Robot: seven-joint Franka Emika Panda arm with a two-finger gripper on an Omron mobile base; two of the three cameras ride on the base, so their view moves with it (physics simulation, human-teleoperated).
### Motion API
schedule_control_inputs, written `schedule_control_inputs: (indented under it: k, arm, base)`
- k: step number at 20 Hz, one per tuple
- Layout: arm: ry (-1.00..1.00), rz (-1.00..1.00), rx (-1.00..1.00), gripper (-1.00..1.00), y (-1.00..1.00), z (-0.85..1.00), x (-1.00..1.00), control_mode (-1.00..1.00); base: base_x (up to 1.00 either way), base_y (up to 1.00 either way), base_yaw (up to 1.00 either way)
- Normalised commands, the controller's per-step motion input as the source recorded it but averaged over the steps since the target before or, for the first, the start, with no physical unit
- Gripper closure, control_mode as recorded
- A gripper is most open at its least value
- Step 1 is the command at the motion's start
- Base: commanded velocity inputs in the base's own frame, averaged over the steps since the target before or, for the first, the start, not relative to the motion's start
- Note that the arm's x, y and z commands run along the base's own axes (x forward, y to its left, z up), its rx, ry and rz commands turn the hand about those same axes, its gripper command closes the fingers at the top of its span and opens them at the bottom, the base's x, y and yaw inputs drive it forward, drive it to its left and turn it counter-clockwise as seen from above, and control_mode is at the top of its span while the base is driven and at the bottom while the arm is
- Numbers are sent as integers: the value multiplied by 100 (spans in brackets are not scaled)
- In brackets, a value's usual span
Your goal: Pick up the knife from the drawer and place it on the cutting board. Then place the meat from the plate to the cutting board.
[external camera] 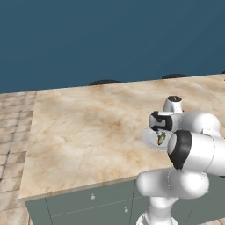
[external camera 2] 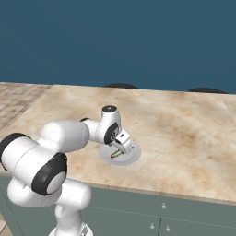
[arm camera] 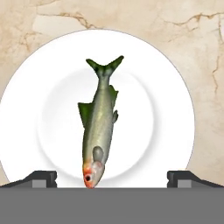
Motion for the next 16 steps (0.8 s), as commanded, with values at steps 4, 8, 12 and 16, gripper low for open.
schedule_control_inputs:
  k: [4,8,12,16]
  arm:
    - [0,-9,0,-100,0,-3,24,-100]
    - [0,-6,0,-100,0,-6,19,-100]
    - [0,-3,0,-100,0,-7,3,-100]
    - [0,-1,0,-100,0,-7,-1,-100]
  base:
    - [0,0,0]
    - [0,0,0]
    - [0,0,0]
    - [0,0,0]
